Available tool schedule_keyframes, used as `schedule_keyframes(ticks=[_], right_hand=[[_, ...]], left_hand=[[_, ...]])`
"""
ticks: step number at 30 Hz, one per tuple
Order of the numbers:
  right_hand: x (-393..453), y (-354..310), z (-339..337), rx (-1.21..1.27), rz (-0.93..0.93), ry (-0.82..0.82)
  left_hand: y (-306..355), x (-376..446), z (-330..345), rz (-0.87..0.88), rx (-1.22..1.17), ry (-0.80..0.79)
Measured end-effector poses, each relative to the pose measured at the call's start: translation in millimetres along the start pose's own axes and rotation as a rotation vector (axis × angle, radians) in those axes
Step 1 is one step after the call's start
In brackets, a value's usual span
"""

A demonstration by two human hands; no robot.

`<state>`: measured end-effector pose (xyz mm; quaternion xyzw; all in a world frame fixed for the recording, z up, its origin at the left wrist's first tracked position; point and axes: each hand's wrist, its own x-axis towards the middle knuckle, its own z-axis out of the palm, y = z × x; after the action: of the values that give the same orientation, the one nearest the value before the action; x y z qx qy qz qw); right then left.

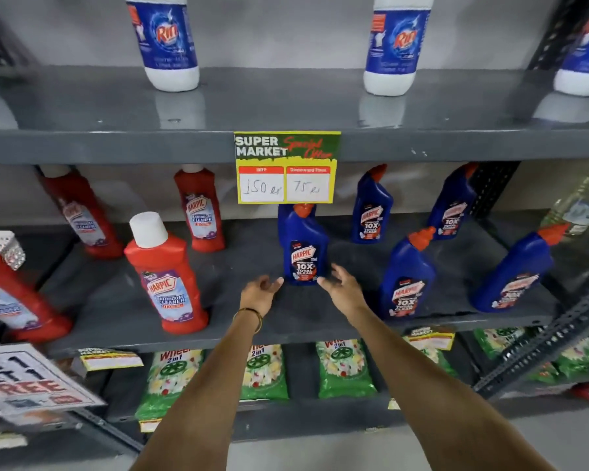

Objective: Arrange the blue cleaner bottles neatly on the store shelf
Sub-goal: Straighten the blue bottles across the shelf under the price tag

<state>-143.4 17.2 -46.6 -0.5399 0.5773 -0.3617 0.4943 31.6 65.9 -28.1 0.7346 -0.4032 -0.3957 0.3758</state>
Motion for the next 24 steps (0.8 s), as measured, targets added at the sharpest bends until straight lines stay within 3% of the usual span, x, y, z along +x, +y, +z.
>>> schedule_keyframes(ticks=[10,24], right_hand=[[43.4,-5.9,11.4,0.108,-0.125,-0.139],[-12.9,0.0,2.8,0.027,-0.073,-0.216]], left_hand=[[23.4,38.4,16.2,0.14,-0.013,-0.149],[3.7,-15.8,7.2,0.105,-0.084,-0.114]])
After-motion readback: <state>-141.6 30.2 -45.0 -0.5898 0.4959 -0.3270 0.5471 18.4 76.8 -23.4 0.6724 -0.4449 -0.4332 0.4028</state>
